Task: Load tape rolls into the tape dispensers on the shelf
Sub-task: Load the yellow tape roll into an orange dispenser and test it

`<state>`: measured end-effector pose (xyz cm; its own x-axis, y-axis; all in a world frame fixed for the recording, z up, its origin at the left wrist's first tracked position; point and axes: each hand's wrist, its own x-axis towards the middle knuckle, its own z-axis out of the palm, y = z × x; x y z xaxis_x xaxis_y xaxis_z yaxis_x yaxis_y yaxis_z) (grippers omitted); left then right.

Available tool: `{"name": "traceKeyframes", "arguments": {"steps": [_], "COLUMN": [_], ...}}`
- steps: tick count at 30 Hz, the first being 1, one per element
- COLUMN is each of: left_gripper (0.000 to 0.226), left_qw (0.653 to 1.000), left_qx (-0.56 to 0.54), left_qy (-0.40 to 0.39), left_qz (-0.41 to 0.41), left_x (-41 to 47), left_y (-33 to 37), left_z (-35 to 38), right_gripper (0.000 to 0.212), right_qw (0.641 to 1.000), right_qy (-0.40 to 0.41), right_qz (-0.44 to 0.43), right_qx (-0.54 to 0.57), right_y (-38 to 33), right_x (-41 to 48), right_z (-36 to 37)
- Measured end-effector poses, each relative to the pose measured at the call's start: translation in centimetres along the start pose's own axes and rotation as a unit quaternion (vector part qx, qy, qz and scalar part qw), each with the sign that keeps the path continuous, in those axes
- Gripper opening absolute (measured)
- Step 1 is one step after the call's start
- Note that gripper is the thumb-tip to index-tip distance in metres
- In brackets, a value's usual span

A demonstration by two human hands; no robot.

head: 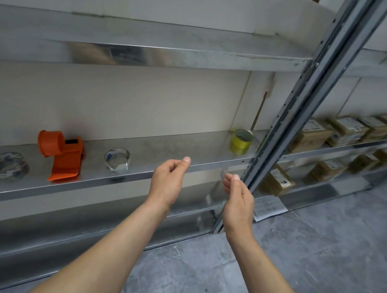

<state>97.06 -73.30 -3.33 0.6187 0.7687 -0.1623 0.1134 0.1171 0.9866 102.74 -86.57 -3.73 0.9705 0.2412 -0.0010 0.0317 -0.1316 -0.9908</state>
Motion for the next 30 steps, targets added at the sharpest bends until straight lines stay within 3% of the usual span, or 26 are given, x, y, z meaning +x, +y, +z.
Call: {"name": "traceKeyframes", "arguments": {"steps": [6, 11, 15, 20, 25, 30], "left_gripper": [0.027, 0.026, 0.027, 0.027, 0.025, 0.029], "left_qw": [1.000, 0.999, 0.998, 0.998, 0.998, 0.997], "left_qx": [0.006, 0.008, 0.001, 0.000, 0.003, 0.007], "left_qy": [0.008, 0.034, 0.052, 0.062, 0.063, 0.062], "left_qz": [-0.006, -0.024, -0.027, -0.024, -0.031, -0.043], "left_x": [2.3, 4.1, 5.3, 7.0, 9.6, 13.3], "left_y": [0.2, 0.4, 0.6, 0.8, 0.8, 0.5], "left_z": [6.9, 12.8, 16.5, 19.5, 21.2, 21.5], "right_gripper": [0.048, 0.035, 0.039, 0.039, 0.017, 0.032], "right_qw": [0.999, 0.999, 0.997, 0.996, 0.994, 0.993], "right_qy": [-0.019, -0.043, -0.070, -0.086, -0.106, -0.109], "right_qz": [-0.008, 0.017, 0.007, 0.008, 0.023, 0.034], "right_qx": [0.026, 0.021, 0.017, 0.028, 0.005, -0.035], "right_y": [0.8, 0.9, 1.3, 1.6, 2.3, 2.9], "right_x": [6.2, 11.9, 16.0, 19.2, 22.6, 25.4], "right_z": [-3.8, -7.1, -9.0, -10.2, -10.0, -8.1]}}
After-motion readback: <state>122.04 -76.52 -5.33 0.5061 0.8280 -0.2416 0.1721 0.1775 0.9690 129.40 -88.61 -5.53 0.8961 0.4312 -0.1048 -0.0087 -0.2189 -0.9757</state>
